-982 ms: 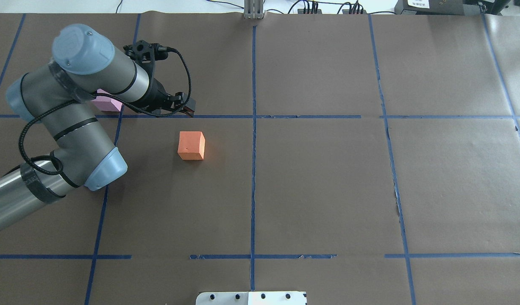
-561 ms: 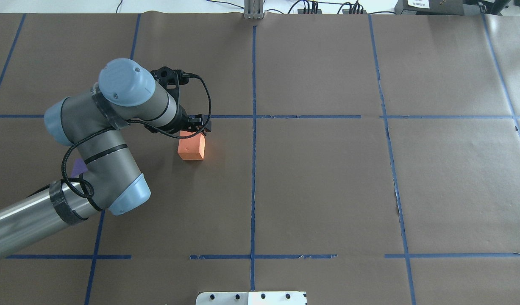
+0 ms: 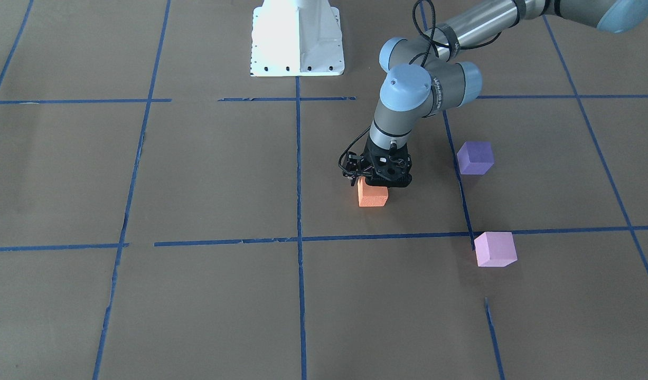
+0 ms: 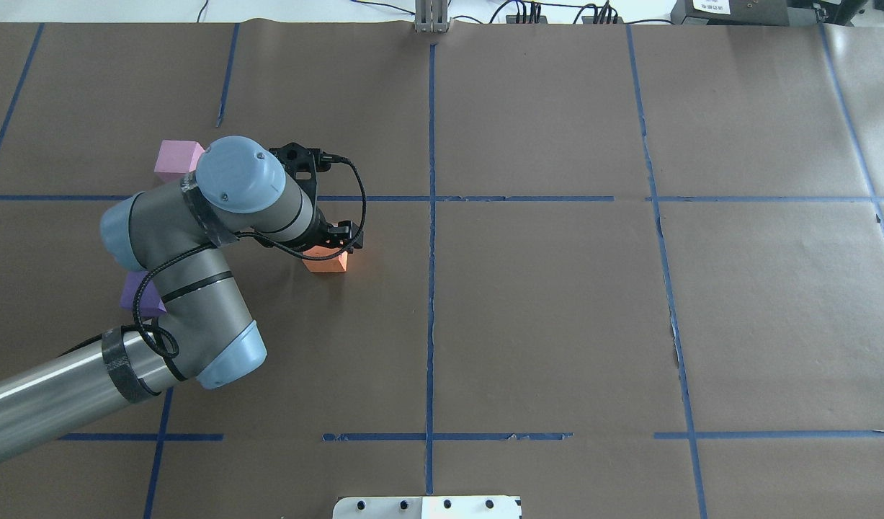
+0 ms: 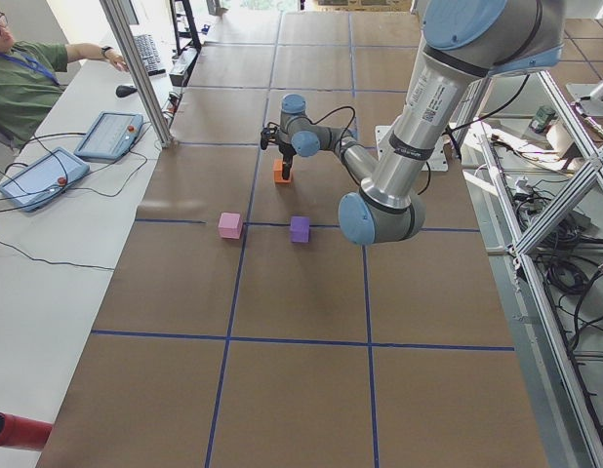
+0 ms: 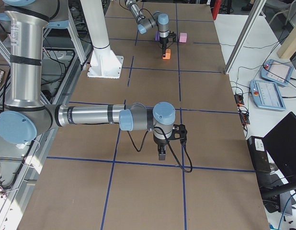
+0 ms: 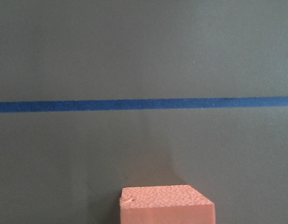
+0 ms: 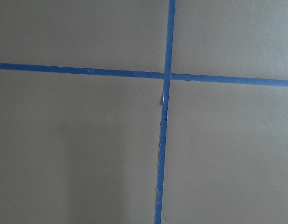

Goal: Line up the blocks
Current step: 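Grasp the orange cube with the left gripper and carry it between the cubes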

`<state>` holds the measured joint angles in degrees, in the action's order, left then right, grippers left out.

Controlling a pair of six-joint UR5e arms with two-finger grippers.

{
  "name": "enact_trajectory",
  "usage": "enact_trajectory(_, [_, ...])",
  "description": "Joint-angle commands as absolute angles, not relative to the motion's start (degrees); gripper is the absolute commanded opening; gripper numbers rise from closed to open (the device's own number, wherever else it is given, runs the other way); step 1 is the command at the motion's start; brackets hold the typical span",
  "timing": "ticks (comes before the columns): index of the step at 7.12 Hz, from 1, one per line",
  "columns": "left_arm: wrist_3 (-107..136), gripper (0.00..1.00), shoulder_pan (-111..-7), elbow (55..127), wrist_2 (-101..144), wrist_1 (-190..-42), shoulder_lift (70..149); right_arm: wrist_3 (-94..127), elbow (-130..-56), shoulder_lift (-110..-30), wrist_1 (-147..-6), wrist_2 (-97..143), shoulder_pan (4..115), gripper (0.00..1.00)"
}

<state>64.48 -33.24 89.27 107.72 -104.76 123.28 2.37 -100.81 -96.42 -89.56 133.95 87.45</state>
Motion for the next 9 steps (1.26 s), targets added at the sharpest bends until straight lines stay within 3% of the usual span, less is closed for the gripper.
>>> enact_trajectory(1, [63.90, 0.00, -34.87, 90.43, 109.23, -100.84, 123.14, 2.37, -100.81, -96.42, -89.56, 133.95, 87.45, 1.00])
enact_trajectory(3, [57.62, 0.00, -41.98, 99.88, 113.55, -98.88, 114.40, 2.37, -100.81, -96.42, -89.56, 133.95, 87.45, 1.00])
enact_trajectory(6, [44.15, 0.00, -48.94, 98.36, 120.38, -107.43, 100.50, 2.37, -100.81, -96.42, -89.56, 133.95, 87.45, 1.00])
enact_trajectory(9, [44.91, 0.07, -48.25, 94.75, 120.50, -109.60, 101.86, 2.37, -100.81, -96.42, -89.56, 133.95, 87.45, 1.00])
